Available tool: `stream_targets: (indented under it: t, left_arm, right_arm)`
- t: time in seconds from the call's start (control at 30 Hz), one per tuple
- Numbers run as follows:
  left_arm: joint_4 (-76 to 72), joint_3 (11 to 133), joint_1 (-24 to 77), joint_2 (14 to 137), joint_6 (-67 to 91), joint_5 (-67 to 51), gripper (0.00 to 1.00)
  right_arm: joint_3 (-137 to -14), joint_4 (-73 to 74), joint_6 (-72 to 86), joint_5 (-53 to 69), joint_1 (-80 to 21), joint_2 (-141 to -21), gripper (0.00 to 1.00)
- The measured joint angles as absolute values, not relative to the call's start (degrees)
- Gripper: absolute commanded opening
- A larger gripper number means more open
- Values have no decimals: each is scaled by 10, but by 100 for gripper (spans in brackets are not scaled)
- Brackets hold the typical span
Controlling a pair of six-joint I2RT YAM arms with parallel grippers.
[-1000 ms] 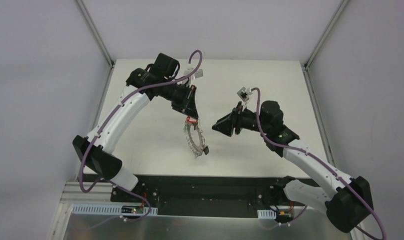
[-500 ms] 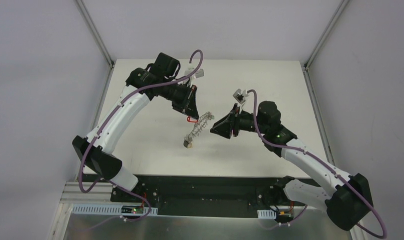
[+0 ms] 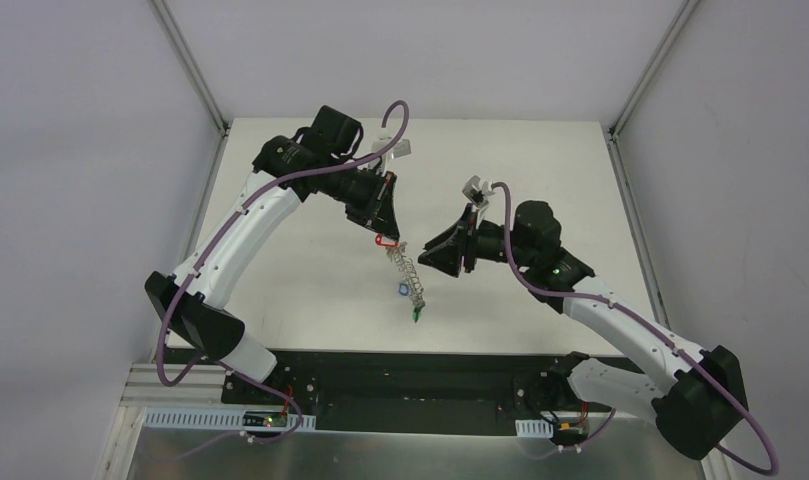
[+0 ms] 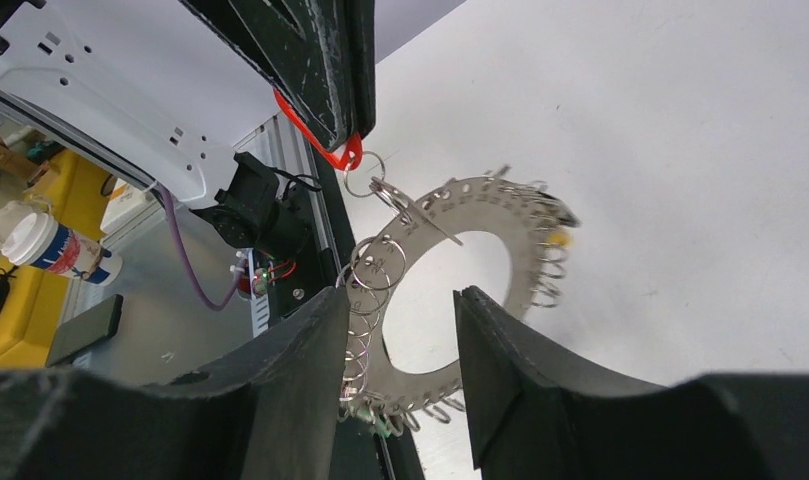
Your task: Remove the keys from the keyring
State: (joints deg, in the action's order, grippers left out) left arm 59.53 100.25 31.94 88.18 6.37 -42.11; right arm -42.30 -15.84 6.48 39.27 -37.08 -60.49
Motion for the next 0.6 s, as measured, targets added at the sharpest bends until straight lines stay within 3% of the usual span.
stream_targets:
  t: [0.27, 0.6]
  left_arm:
    - [595, 1002, 323, 882, 61, -421, 0]
    - [597, 1002, 328, 882, 59, -419, 0]
  right_arm:
    - [-434, -161, 44, 409, -373, -611, 31]
    - [-445, -163, 52, 425, -388, -635, 35]
